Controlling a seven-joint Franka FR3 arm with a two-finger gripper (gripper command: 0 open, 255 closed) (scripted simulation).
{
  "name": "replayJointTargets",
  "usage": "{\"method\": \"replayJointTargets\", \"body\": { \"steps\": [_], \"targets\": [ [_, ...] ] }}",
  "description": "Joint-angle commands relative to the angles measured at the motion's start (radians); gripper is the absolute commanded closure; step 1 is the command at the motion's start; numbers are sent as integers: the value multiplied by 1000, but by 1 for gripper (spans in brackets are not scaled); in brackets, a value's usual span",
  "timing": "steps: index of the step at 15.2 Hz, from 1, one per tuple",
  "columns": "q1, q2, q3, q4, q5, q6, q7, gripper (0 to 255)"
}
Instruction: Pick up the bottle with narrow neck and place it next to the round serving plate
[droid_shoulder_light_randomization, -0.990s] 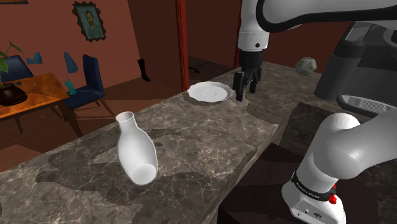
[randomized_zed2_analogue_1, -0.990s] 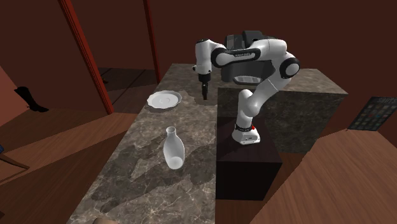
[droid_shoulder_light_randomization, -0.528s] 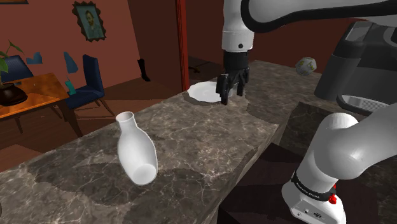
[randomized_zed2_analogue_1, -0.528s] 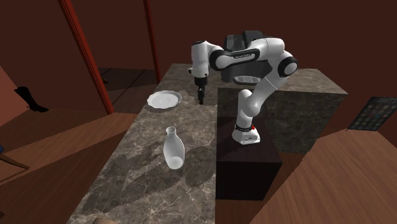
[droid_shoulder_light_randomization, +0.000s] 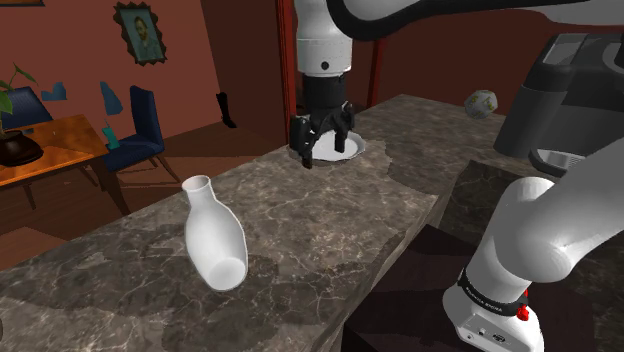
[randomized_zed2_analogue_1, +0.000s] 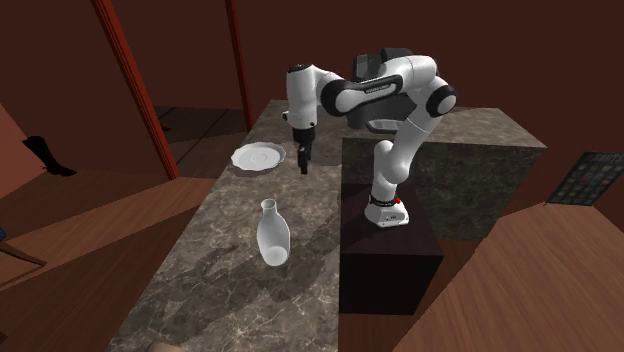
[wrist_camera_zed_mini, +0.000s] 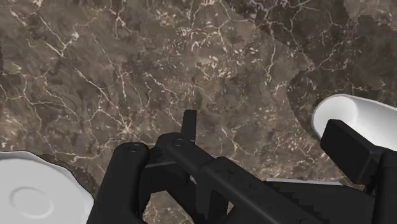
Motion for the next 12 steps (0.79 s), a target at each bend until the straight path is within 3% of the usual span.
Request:
{"method": "replayJointTargets", "body": {
  "steps": [1,7,12],
  "targets": [
    [6,47,41,47,-1,8,55,0],
    [16,246,166,263,-61,4,228,0],
    [53,456,262,491,-174,-33,391,0]
  ]
}}
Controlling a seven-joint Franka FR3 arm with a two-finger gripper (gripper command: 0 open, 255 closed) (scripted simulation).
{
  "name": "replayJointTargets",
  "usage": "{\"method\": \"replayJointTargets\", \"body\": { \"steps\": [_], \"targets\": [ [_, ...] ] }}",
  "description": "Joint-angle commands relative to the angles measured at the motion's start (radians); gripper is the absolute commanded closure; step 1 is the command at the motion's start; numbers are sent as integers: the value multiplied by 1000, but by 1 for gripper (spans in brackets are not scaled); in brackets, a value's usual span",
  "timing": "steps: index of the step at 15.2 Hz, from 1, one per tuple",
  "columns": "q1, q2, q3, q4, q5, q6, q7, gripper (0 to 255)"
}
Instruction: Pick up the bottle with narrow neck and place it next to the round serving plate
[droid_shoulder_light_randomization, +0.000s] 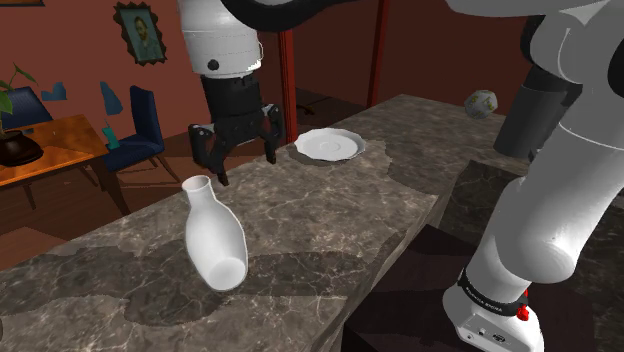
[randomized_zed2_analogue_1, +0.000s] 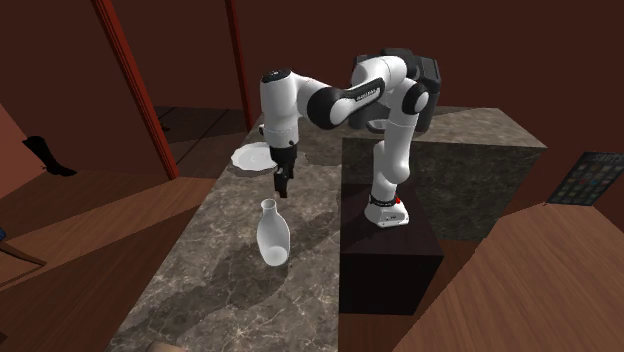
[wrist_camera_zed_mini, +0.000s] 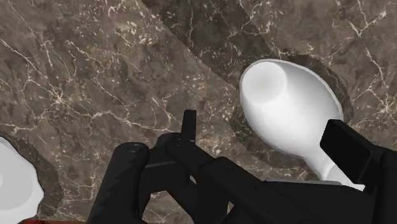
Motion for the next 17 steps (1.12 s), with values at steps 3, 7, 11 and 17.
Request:
{"method": "replayJointTargets", "body": {
  "steps": [3,7,11,17],
  "targets": [
    [68,205,65,231,-128,-59,141,0],
    [129,313,75,350,-198,-93,200,0],
    [113,291,73,268,-185,-29,195,0],
    [106,280,72,220,-179,10,193,0]
  ]
}}
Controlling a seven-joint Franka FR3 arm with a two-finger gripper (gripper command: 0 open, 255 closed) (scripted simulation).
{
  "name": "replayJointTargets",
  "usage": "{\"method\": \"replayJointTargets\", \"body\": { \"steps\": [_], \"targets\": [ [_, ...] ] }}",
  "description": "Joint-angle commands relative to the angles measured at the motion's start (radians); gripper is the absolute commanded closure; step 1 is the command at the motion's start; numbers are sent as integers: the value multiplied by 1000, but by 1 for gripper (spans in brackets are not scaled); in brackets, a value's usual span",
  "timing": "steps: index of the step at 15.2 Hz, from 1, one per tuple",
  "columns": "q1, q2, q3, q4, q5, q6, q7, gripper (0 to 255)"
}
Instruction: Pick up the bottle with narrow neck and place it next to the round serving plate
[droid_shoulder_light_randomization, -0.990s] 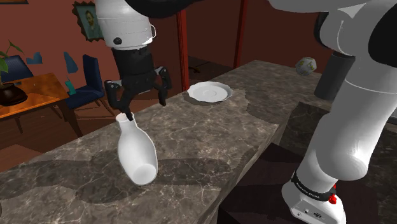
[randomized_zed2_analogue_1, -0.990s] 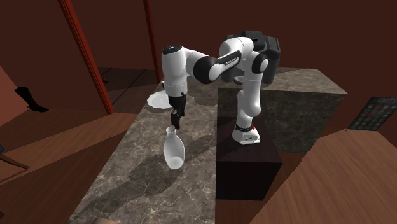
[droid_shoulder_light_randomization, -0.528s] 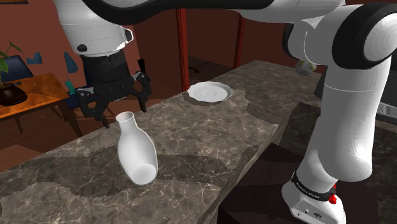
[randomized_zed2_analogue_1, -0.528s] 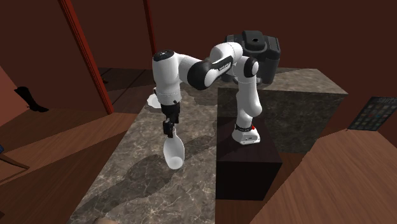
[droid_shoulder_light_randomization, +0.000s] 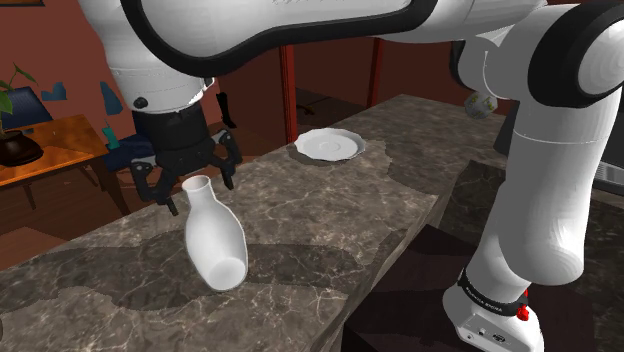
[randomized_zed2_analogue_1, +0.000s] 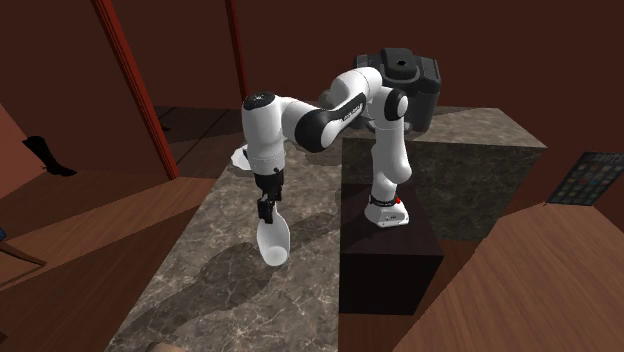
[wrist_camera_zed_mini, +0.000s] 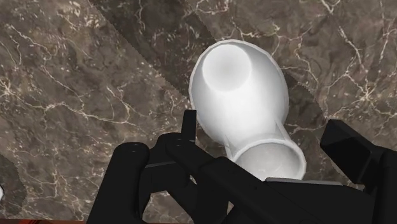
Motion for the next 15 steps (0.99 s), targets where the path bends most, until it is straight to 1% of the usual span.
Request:
{"method": "replayJointTargets", "body": {
  "steps": [1,4,5,14,15],
  "targets": [
    [0,0,0,-2,0,1,0,0],
    [0,0,0,-1,0,1,0,0],
    [0,0,0,-1,0,1,0,255],
    [0,0,0,-2,0,1,0,255],
    [2,3,0,16,-2,-13,1,255]
  ]
}}
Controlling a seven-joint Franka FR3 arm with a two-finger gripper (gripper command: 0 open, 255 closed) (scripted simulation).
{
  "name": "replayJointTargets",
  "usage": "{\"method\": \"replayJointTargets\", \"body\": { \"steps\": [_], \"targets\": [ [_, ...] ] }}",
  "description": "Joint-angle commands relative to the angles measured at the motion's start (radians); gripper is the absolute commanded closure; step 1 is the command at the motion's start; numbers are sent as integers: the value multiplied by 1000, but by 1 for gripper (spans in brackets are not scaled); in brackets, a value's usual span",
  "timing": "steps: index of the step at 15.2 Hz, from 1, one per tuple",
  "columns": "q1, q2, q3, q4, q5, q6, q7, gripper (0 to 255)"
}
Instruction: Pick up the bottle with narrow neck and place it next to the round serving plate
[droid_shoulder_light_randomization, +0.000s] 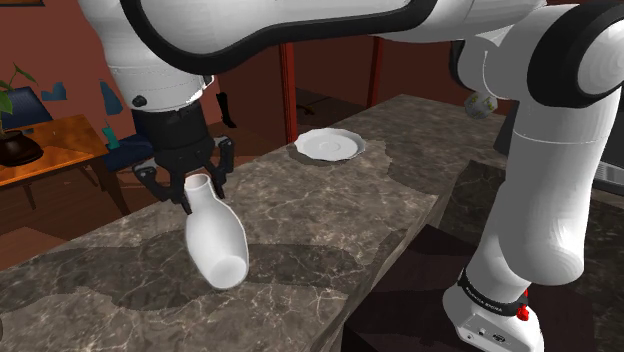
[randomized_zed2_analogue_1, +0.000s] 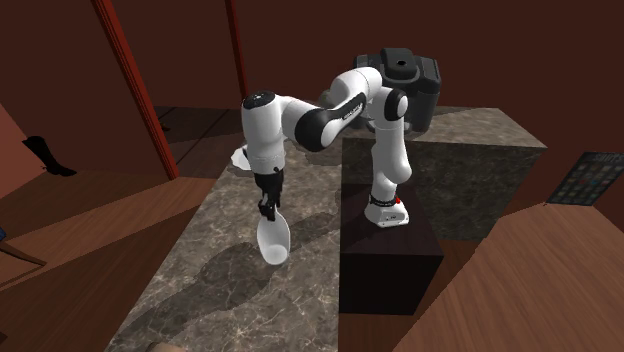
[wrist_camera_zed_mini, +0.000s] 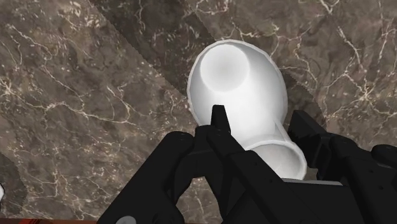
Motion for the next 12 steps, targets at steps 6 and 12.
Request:
{"method": "replayJointTargets", "body": {
  "steps": [6,12],
  "targets": [
    [21,31,3,127,-19,-101,5,255],
    [56,78,6,273,-49,-207,14,255]
  ]
}}
